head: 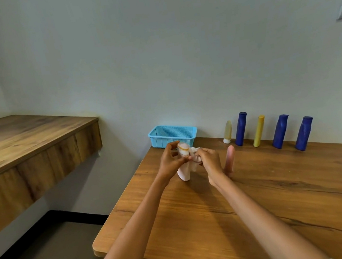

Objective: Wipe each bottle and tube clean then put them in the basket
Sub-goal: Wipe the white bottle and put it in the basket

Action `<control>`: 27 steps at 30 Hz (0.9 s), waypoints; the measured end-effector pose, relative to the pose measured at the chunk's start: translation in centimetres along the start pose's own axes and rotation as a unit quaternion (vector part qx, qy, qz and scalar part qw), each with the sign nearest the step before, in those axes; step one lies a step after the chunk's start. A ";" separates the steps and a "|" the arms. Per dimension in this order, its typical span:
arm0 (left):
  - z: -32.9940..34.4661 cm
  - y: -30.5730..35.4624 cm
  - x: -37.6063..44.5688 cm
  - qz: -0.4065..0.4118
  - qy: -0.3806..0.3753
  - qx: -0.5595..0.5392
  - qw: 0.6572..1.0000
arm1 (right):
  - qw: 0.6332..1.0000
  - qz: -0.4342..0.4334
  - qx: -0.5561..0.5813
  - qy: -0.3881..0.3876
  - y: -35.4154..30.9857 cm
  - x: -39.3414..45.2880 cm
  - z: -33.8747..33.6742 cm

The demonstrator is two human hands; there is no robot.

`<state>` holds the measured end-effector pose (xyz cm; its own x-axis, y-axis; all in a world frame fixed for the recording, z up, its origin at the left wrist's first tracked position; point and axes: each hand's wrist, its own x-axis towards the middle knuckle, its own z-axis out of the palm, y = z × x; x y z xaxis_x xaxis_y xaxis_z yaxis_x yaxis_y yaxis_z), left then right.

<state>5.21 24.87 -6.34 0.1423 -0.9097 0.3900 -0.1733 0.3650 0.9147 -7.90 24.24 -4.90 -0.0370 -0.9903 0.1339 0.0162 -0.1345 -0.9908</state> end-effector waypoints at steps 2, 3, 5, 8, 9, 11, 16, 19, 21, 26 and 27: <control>-0.4 -0.2 0.1 -0.002 -0.022 -0.005 1.000 | 0.999 -0.031 -0.018 0.023 -0.4 0.1 -0.3; -0.4 -0.2 0.1 -0.006 -0.032 -0.011 0.999 | 0.998 -0.042 -0.017 0.039 -0.9 0.2 -0.3; -0.4 -0.1 0.0 -0.015 -0.046 -0.031 0.998 | 0.998 -0.031 -0.004 0.057 -2.1 0.7 -0.3; -0.4 0.0 -0.1 -0.021 -0.069 -0.052 0.996 | 0.999 0.010 -0.025 -0.045 -2.8 1.9 -0.3; -0.4 0.1 0.0 -0.021 -0.076 -0.051 0.996 | 0.995 0.016 -0.044 -0.087 -2.7 1.9 -0.3; -0.6 0.2 0.1 -0.022 -0.086 -0.052 0.995 | 0.992 0.009 -0.066 -0.108 -2.2 1.7 -0.2; 0.2 0.1 0.1 -0.010 -0.105 -0.014 0.994 | 0.999 0.002 -0.045 -0.001 -2.2 1.4 -1.4; 1.2 0.2 0.1 -0.005 -0.105 0.017 0.994 | 0.990 -0.046 -0.118 0.060 -3.1 1.9 -2.0; 1.8 0.2 0.2 -0.002 -0.104 0.035 0.994 | 0.978 -0.112 -0.168 0.047 -3.7 2.2 -2.3; 2.9 -0.3 0.2 -0.005 -0.084 0.067 0.994 | 0.876 -0.220 -0.430 -0.008 -2.9 2.1 -3.2; 3.0 -0.3 0.2 -0.007 -0.077 0.066 0.995 | 0.864 -0.218 -0.454 -0.001 -2.5 1.9 -3.4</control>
<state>2.41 23.96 -6.89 -0.0036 -0.9376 0.3478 -0.3009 0.3327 0.8937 -11.37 22.81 -2.28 0.1599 -0.8530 0.4969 -0.7898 -0.4125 -0.4540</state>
